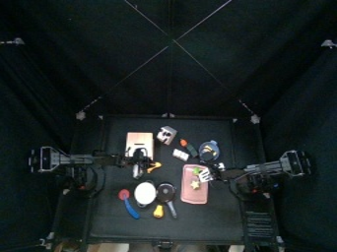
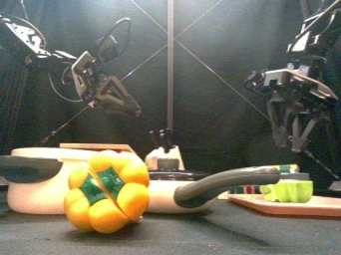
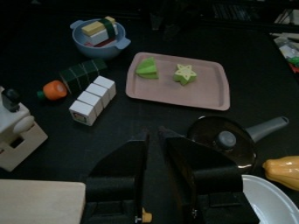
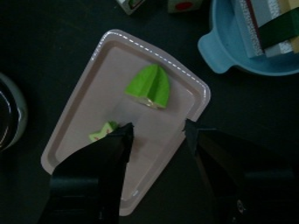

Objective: Grab starfruit top

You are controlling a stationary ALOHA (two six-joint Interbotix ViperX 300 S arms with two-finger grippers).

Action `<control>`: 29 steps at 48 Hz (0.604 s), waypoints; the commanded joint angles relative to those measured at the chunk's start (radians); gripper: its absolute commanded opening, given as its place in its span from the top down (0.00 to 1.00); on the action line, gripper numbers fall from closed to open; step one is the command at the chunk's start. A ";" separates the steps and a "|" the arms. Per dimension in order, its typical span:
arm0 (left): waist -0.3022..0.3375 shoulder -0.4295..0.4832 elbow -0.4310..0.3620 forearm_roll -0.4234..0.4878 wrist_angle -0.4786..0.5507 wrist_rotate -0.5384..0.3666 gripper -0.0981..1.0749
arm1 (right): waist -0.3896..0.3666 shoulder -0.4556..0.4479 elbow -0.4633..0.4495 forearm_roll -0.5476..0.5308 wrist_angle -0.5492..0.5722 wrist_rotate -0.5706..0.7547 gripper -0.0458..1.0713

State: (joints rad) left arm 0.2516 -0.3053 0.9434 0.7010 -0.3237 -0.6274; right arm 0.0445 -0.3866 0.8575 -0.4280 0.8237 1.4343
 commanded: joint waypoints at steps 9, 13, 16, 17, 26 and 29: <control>-0.008 -0.005 -0.005 -0.008 -0.037 0.005 0.39 | -0.061 0.032 -0.029 -0.011 -0.043 0.000 0.11; -0.011 -0.005 -0.002 -0.014 -0.052 0.006 0.39 | -0.077 0.041 -0.035 -0.012 -0.066 -0.002 0.08; -0.012 -0.005 0.000 -0.017 -0.058 0.006 0.39 | -0.078 0.049 -0.038 -0.012 -0.077 -0.002 0.06; -0.011 -0.003 0.000 -0.017 -0.058 0.005 0.39 | -0.080 0.054 -0.040 -0.009 -0.078 -0.002 0.06; -0.012 -0.003 0.006 -0.017 -0.060 0.006 0.39 | -0.084 0.104 -0.043 -0.006 -0.081 0.002 0.05; -0.012 -0.003 0.008 -0.017 -0.060 0.005 0.39 | -0.092 0.132 -0.048 -0.006 -0.083 0.000 0.05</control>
State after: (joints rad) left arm 0.2408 -0.3053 0.9618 0.6872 -0.3743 -0.6243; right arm -0.0337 -0.2684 0.8345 -0.4341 0.7455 1.4343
